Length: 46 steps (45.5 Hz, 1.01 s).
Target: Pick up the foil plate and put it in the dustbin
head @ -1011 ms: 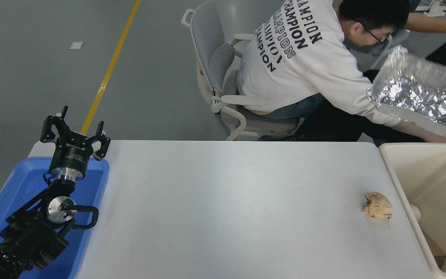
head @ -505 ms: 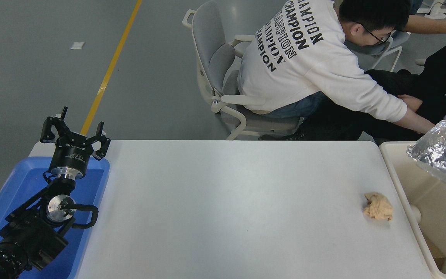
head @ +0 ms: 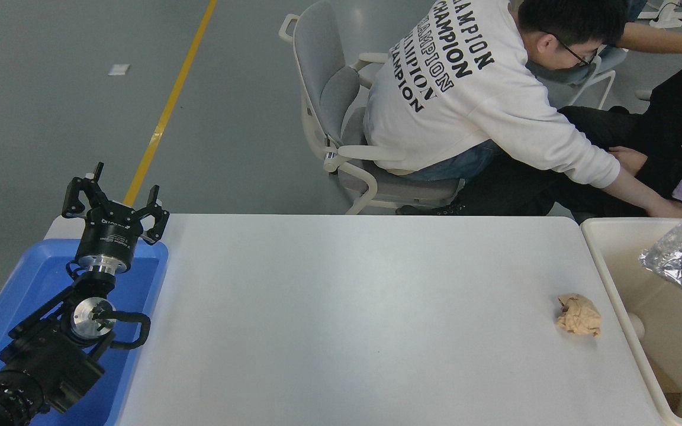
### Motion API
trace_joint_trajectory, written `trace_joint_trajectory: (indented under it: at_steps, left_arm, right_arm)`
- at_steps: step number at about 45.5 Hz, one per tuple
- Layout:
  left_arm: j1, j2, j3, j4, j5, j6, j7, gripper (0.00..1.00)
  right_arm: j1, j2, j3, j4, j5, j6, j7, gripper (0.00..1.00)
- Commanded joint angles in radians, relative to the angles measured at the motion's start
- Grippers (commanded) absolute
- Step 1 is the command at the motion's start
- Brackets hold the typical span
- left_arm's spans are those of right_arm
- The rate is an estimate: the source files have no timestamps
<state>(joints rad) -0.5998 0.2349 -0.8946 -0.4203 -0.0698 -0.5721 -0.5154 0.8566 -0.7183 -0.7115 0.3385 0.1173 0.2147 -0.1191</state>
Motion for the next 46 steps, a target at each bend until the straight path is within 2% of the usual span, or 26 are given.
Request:
trace_joint_trajectory:
  at_steps: [1, 9, 25, 28, 29, 31, 33, 39, 46]
  left_arm:
    - [0.0, 0.0, -0.001, 0.0, -0.001, 0.0, 0.0, 0.99]
    - [0.0, 0.0, 0.0, 0.0, -0.001, 0.0, 0.0, 0.99]
    - [0.0, 0.0, 0.0, 0.0, 0.001, 0.0, 0.0, 0.99]
    - [0.0, 0.0, 0.0, 0.0, -0.001, 0.0, 0.0, 0.99]
    - [0.0, 0.0, 0.0, 0.0, -0.001, 0.0, 0.0, 0.99]
    - [0.0, 0.0, 0.0, 0.0, -0.001, 0.0, 0.0, 0.99]
    - [0.0, 0.0, 0.0, 0.0, -0.001, 0.0, 0.0, 0.99]
    - [0.0, 0.0, 0.0, 0.0, -0.001, 0.0, 0.0, 0.99]
    - [0.0, 0.0, 0.0, 0.0, 0.001, 0.0, 0.0, 0.99]
  right_arm:
    - [-0.186, 0.128, 0.084, -0.249, -0.005, -0.038, -0.001, 0.0]
    - [-0.246, 0.175, 0.084, -0.309, 0.002, -0.089, 0.001, 0.0]
    - [-0.249, 0.178, 0.087, -0.302, 0.005, -0.104, 0.001, 0.0]
    - [-0.249, 0.178, 0.087, -0.303, 0.005, -0.118, 0.001, 0.49]
    - [-0.249, 0.178, 0.087, -0.305, 0.005, -0.129, 0.003, 0.62]
    - [-0.248, 0.178, 0.087, -0.303, 0.005, -0.158, 0.003, 0.8]
    - [-0.249, 0.18, 0.087, -0.299, 0.005, -0.187, 0.003, 0.92]
    - [-0.246, 0.178, 0.089, -0.292, 0.008, -0.218, 0.003, 1.0]
    - [-0.234, 0.169, 0.087, -0.237, 0.008, -0.218, 0.003, 1.0]
